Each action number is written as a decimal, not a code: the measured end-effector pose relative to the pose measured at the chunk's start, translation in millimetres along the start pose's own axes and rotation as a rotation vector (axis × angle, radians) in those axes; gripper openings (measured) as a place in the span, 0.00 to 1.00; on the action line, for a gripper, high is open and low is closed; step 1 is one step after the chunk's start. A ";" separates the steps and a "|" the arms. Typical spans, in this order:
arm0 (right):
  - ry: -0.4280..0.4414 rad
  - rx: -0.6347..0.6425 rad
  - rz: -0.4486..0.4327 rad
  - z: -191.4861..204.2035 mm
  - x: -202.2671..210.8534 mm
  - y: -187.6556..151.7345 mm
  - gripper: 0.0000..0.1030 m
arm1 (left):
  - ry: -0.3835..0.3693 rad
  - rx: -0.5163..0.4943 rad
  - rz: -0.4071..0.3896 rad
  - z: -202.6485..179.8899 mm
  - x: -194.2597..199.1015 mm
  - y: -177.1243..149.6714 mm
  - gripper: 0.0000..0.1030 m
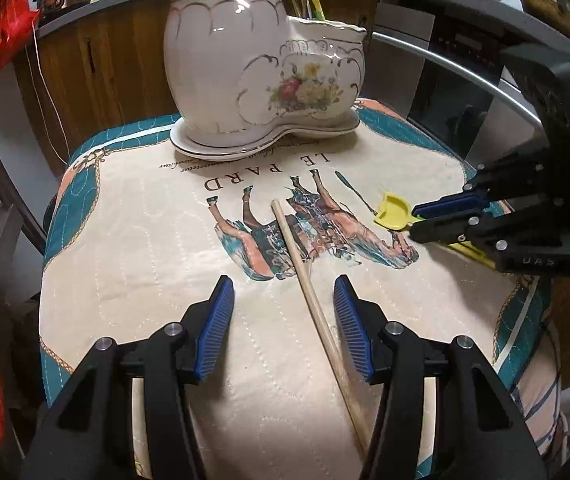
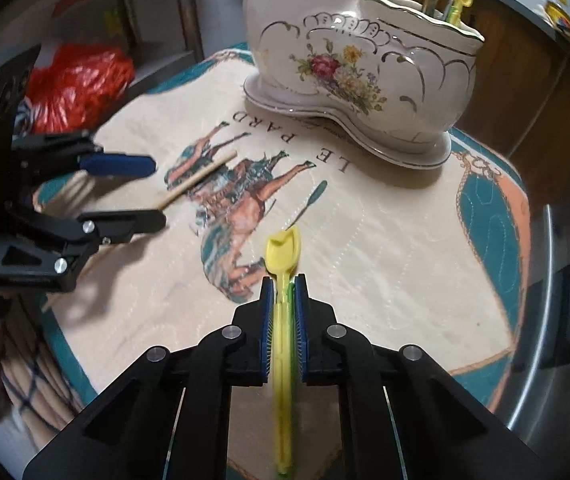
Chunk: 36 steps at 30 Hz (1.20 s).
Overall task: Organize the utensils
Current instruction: 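Grasp the last chopstick with the left gripper while the right grasps the yellow spoon, then lift the chopstick and yellow spoon and carry them above the ceramic holder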
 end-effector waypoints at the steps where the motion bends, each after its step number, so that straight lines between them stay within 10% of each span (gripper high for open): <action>1: -0.004 0.011 0.006 0.4 0.4 -1.4 0.11 | 0.002 -0.001 0.002 0.2 -0.4 0.1 0.50; 11: -0.014 0.049 0.031 2.4 3.5 -7.1 0.11 | 0.013 0.012 0.014 14.8 0.3 -1.0 0.19; 36: -0.031 0.088 0.174 -8.4 2.6 -8.8 0.14 | 0.025 -0.062 0.157 7.6 -6.6 1.4 0.39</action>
Point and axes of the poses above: each gripper's, at about its wrist camera, not at the fingertips, and x roughly against the way its jaws point, z to its left, y to its top, the point moved 7 cm from there along -x, roughly the way its jaws point, and after that the axes turned 3 degrees about -x, right-handed, at the moved point
